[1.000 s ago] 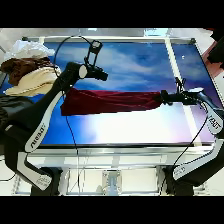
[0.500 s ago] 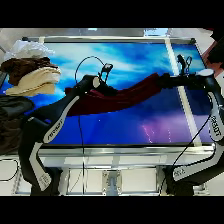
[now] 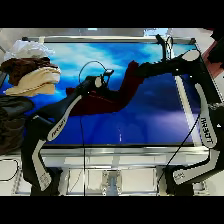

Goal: Fold the shirts.

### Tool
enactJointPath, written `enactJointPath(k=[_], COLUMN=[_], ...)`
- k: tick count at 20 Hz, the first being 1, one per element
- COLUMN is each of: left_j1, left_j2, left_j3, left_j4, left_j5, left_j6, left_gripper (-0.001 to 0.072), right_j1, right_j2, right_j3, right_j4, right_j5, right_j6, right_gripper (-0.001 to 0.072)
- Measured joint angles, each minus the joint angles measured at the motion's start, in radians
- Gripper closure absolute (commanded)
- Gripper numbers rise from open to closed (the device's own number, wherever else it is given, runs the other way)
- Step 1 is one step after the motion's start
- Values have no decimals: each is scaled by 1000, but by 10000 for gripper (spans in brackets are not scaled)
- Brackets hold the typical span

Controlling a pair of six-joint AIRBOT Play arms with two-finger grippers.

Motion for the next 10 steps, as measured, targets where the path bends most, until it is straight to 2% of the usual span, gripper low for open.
enactJointPath(k=[4,7,10], left_j1=[68,137,201], left_j2=[132,263,357], left_j3=[117,155,168], left_j4=[213,388,461], left_j5=[-158,-257,-323], left_j6=[16,16,13], left_gripper=[696,696,696], right_j1=[141,276,407], right_j2=[1,-12,-63], right_j3=[9,11,11], right_j4=[-42,-56,-48], right_j5=[-92,-245,-438], right_j6=[32,51,73], right_gripper=[682,683,683])
